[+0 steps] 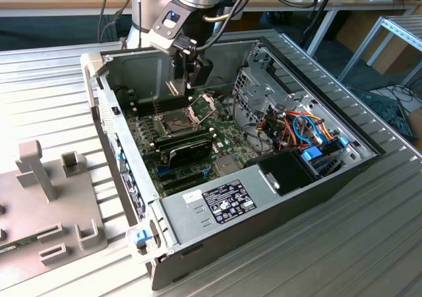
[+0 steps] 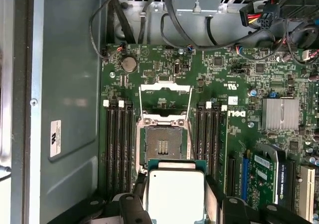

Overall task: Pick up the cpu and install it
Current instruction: 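Place the cpu into insertion slot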

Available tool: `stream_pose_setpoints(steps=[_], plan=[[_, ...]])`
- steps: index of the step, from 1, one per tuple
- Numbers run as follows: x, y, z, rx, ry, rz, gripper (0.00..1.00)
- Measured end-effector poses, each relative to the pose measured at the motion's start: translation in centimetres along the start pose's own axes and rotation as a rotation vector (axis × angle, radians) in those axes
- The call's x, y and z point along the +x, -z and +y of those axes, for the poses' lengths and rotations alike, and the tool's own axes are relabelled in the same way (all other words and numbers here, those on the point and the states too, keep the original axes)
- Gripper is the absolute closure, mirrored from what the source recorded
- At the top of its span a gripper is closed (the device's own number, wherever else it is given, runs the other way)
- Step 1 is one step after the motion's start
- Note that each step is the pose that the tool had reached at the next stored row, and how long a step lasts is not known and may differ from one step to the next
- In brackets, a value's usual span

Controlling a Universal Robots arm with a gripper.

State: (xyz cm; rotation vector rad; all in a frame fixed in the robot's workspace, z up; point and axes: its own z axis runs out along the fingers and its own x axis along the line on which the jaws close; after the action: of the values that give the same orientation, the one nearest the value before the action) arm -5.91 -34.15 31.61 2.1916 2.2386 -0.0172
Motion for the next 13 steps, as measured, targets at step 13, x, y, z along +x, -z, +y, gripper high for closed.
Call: stream_pose_setpoints(steps=[13], plan=[[0.03, -1.92, 0.01, 0.0002, -0.018, 0.0000, 0.45]])
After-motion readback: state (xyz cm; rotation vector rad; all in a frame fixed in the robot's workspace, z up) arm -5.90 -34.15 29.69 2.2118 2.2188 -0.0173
